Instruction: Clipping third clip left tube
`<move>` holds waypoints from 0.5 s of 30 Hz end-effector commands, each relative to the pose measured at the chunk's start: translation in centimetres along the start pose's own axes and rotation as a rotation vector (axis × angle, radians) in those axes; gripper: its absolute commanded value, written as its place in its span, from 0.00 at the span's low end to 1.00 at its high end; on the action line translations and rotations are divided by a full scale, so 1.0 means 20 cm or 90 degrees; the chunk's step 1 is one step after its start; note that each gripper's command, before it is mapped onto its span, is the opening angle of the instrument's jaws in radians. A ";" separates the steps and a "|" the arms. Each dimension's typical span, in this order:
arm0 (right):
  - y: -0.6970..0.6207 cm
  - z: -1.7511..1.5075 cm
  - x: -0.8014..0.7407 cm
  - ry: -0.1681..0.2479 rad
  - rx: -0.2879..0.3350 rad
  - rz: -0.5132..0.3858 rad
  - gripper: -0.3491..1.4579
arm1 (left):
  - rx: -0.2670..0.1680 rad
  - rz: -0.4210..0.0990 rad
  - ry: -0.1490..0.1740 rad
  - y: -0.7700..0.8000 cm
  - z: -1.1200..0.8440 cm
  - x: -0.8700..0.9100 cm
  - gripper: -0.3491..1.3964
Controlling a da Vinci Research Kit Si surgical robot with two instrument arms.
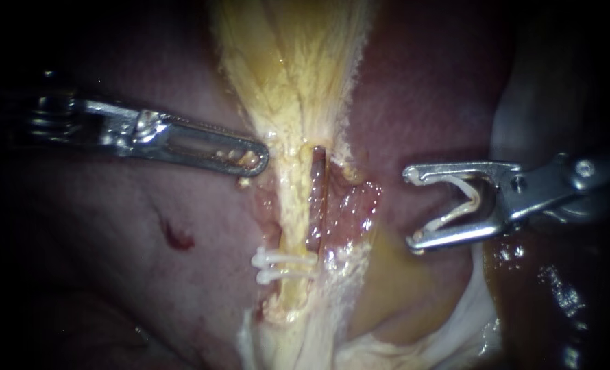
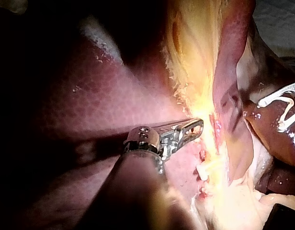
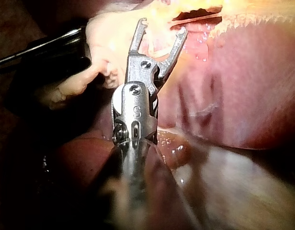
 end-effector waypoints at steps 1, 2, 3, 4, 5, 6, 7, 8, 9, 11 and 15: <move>0.000 0.000 0.000 0.000 0.000 0.000 0.47 | 0.000 0.000 0.000 0.000 0.000 0.000 0.00; 0.000 0.000 0.000 0.000 0.000 0.000 0.47 | 0.000 0.000 0.001 0.000 -0.001 -0.001 0.00; 0.000 0.000 0.000 0.000 0.000 0.000 0.47 | 0.001 -0.001 0.001 0.000 -0.002 -0.001 0.00; 0.000 0.000 0.000 0.000 0.000 0.000 0.47 | 0.002 -0.002 0.002 -0.001 -0.003 -0.002 0.00; 0.000 0.000 0.000 0.000 0.000 0.000 0.47 | 0.003 -0.002 0.003 -0.001 -0.005 -0.003 0.00; 0.000 0.000 0.000 0.000 0.000 0.000 0.47 | 0.006 -0.004 0.005 -0.002 -0.007 -0.005 0.00; 0.000 0.000 0.000 0.000 0.000 0.000 0.47 | 0.003 -0.006 0.004 -0.002 -0.011 -0.008 0.00; 0.000 0.000 0.000 0.000 0.000 0.000 0.47 | -0.002 -0.007 0.001 -0.002 -0.013 -0.010 0.00; 0.000 0.000 0.000 0.000 0.000 0.000 0.47 | -0.005 -0.013 -0.001 -0.003 -0.017 -0.012 0.00; 0.000 0.000 0.000 0.000 0.000 0.000 0.47 | -0.013 -0.011 -0.007 -0.003 -0.025 -0.018 0.00; -0.001 0.000 0.000 0.000 0.000 0.000 0.47 | -0.015 -0.008 -0.027 -0.005 -0.040 -0.027 0.00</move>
